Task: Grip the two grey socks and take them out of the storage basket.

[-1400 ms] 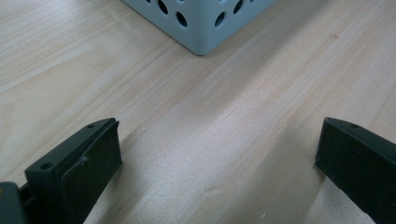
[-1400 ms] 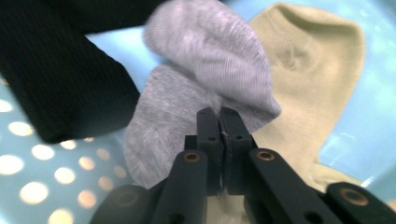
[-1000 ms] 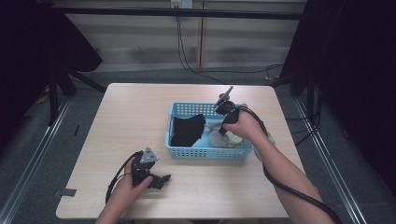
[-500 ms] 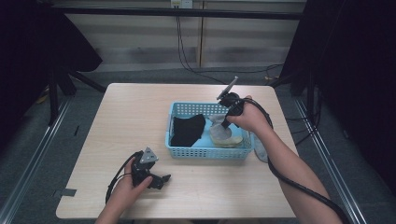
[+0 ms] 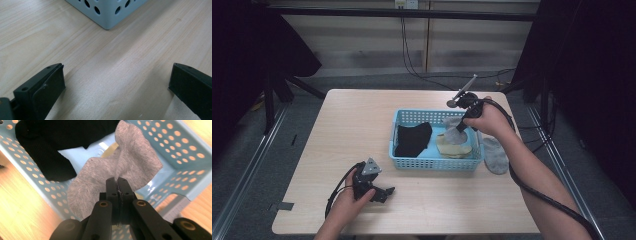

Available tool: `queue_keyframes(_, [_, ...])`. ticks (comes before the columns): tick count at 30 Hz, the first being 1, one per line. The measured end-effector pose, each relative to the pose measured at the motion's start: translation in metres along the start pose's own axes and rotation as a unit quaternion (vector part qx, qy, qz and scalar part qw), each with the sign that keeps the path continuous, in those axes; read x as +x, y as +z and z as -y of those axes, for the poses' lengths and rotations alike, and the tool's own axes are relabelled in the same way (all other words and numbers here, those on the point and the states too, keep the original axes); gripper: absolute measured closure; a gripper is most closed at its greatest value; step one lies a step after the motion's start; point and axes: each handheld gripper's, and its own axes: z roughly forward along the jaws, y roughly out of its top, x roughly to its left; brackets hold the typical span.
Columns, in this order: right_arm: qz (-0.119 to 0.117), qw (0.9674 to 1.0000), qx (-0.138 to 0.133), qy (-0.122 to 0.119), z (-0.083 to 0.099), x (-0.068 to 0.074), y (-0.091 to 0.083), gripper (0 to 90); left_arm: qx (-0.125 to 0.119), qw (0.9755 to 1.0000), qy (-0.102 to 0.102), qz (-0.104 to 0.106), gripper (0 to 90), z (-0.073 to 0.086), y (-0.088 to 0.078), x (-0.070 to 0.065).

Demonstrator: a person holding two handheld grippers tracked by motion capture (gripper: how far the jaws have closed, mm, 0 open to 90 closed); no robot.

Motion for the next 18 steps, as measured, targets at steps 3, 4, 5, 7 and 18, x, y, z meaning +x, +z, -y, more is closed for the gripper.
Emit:
queue_keyframes(3, [0.003,1.0,-0.006,-0.003,0.003,-0.004,-0.005,89.5,0.0,1.0,0.0,0.001,0.0,0.0,0.0,0.0])
queue_keyframes(4, [0.003,1.0,-0.006,0.0,0.003,-0.004,-0.007,89.5,0.001,1.0,-0.001,0.001,0.0,0.0,0.0,0.0])
queue_keyframes(5, [0.004,1.0,-0.007,0.001,0.004,-0.005,-0.009,89.5,0.0,1.0,0.0,0.0,0.0,0.0,0.0,0.0])
queue_keyframes(7, [0.004,1.0,-0.008,0.003,0.005,-0.007,-0.011,89.5,0.0,1.0,0.0,0.0,0.0,0.0,0.0,0.0])
queue_keyframes(18, [0.011,0.9996,-0.023,0.012,0.016,-0.02,-0.037,89.4,0.0,1.0,-0.001,-0.001,0.0,0.0,0.0,0.0])
